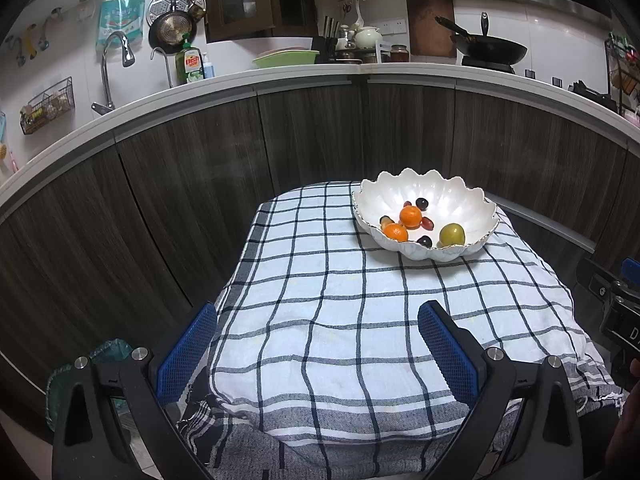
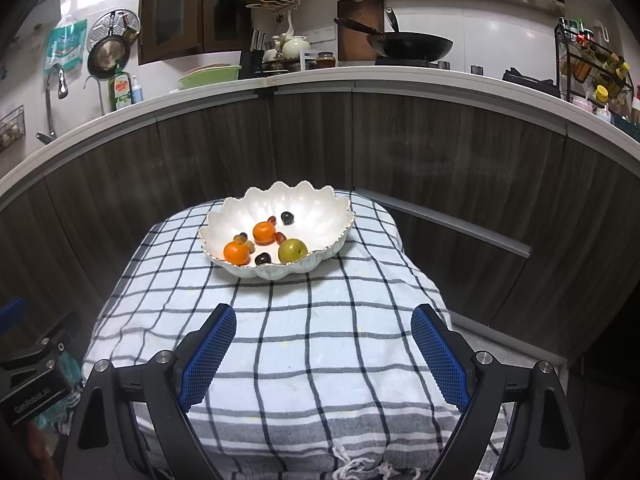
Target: Organize fruits
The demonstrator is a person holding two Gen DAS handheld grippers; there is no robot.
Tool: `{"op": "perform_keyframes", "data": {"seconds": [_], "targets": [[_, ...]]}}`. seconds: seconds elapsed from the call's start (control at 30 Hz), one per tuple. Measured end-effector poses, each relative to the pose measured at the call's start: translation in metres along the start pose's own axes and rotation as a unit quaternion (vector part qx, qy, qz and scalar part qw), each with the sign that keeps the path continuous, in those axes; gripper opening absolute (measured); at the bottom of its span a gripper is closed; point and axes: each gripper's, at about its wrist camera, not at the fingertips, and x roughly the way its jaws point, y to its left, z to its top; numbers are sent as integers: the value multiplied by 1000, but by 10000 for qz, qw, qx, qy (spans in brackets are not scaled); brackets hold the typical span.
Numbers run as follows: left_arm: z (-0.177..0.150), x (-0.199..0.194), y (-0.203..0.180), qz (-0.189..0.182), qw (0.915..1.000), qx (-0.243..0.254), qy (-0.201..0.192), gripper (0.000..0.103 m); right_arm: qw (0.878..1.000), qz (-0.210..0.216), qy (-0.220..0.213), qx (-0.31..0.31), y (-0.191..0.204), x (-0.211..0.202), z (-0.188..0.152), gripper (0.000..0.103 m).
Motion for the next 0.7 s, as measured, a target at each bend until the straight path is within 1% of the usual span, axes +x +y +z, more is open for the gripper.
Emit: {"op": "perform_keyframes", "data": {"seconds": [0.7], "targets": [[0,-1,-2,-24,10000,7,18,102,10000,11,-11,2,0,-1,1,90]]}}
